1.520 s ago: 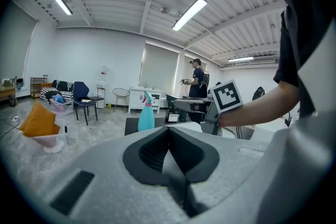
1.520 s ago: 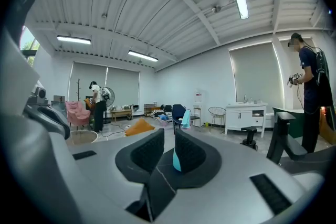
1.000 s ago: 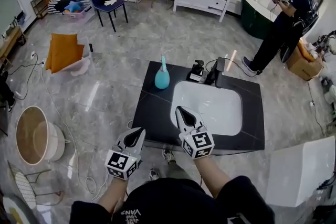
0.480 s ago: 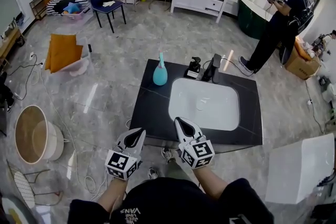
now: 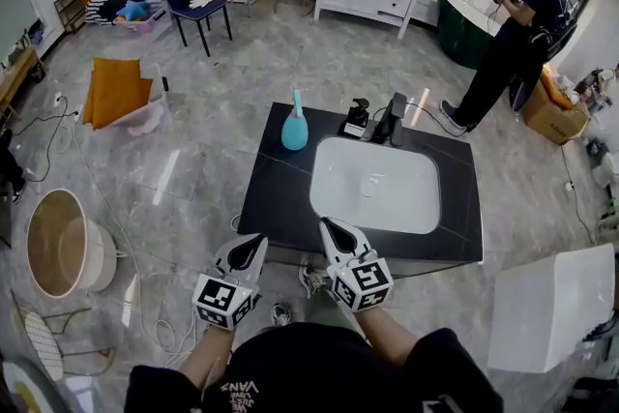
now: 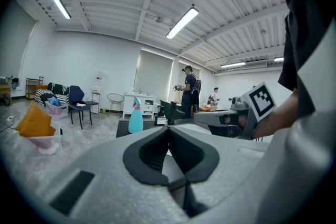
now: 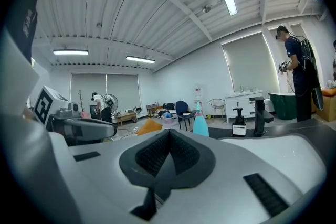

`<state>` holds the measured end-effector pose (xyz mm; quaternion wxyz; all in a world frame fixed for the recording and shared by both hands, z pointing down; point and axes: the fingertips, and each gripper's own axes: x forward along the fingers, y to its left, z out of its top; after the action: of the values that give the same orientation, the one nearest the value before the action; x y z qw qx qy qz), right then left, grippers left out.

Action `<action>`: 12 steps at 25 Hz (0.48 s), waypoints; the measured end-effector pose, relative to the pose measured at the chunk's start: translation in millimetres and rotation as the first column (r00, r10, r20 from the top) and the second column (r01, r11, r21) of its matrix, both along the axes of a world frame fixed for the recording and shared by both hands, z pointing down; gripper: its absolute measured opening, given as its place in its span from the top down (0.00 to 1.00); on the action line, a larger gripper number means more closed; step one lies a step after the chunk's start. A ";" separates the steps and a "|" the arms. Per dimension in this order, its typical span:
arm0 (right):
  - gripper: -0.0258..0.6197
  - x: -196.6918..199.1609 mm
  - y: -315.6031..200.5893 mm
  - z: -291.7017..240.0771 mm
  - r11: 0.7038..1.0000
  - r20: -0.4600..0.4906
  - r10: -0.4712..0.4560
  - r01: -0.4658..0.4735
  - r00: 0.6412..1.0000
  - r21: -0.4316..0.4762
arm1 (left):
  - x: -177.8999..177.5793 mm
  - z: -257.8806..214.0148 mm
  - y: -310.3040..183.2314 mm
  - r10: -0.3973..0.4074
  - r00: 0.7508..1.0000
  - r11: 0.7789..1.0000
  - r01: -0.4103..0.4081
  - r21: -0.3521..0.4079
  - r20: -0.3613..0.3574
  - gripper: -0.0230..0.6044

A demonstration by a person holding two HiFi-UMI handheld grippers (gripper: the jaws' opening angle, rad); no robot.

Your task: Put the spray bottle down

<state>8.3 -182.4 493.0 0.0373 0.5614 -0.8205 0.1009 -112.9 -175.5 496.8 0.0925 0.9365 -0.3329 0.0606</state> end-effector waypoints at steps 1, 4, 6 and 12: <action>0.96 -0.7 0.2 0.3 1.000 -0.002 -0.002 0.002 1.000 -0.002 | -0.3 0.2 0.2 -0.001 1.000 1.000 0.001 -0.001 0.000 0.95; 0.96 -2.5 -0.7 0.3 1.000 -0.010 -0.006 0.006 1.000 -0.003 | -1.3 -0.7 -0.7 -0.005 1.000 1.000 0.005 0.000 -0.002 0.95; 0.96 -2.5 -2.7 1.4 1.000 -0.012 -0.004 0.004 1.000 -0.003 | -1.7 -0.7 -2.1 -0.007 1.000 1.000 0.007 0.002 -0.004 0.95; 0.96 -1.8 -6.9 -0.4 1.000 -0.013 0.001 -0.001 1.000 0.000 | -2.7 -0.7 -4.0 -0.014 1.000 1.000 0.014 0.002 -0.005 0.95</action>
<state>6.6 -189.2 492.6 0.0426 0.5626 -0.8199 0.0970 -115.6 -179.5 496.1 0.0930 0.9343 -0.3394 0.0574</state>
